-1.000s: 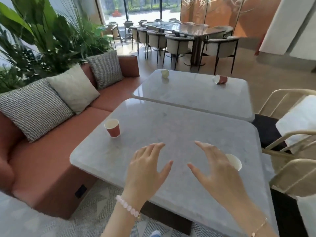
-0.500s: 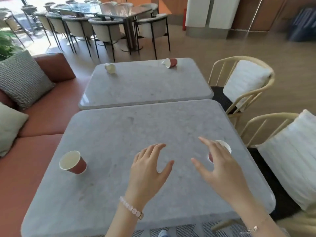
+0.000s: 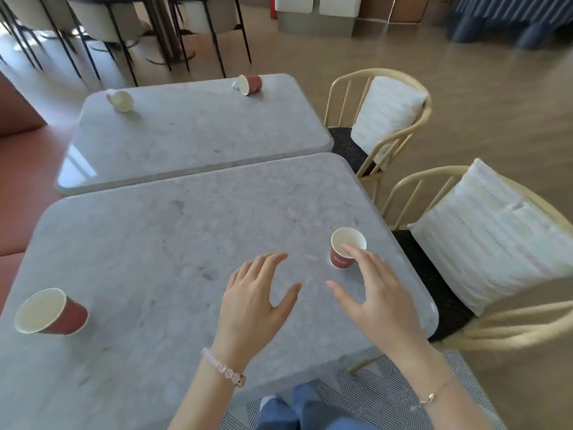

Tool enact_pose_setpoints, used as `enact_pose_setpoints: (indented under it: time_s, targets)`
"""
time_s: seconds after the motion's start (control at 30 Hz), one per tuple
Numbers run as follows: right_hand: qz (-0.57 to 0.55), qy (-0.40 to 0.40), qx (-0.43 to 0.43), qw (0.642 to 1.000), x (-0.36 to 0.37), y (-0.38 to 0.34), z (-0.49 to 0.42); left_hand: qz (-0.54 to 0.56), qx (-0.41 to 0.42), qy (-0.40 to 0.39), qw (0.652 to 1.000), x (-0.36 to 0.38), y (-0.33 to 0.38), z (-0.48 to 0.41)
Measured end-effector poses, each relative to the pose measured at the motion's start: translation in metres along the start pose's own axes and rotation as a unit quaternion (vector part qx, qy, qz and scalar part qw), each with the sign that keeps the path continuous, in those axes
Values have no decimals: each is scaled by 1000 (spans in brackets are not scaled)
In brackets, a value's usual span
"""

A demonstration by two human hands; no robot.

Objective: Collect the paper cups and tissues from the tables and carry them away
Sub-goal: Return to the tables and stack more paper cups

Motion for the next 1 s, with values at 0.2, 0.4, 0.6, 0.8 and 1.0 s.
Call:
enact_pose_setpoints:
  time_s: [0.2,0.4,0.6,0.8,1.0]
  targets:
    - [-2,8,11,1000,-3,20,4,-7,5,-8,1000,18,11,-5]
    - [-37,10,44,998,8,52,9,-8,-1,3,1000,36,22,-11]
    - [-115,0,124,986,32,91,12,-28,-16,-21,999,51,24,-19]
    - [-219,-21,231,948,68,128,3,-38,-44,-34,998,62,21,-31]
    - [-303,-8,294,907,98,147,-6,-39,-76,-39,996,65,15,-33]
Point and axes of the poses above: each hand's wrist, its own z-axis away from the middle knuckle, its own x-axis out of the palm, y = z × x, the point moved 1 cm from there along -z, towards the middle knuckle, and after that the axes turned 10 degrees about -x, right-handed, at the moved point
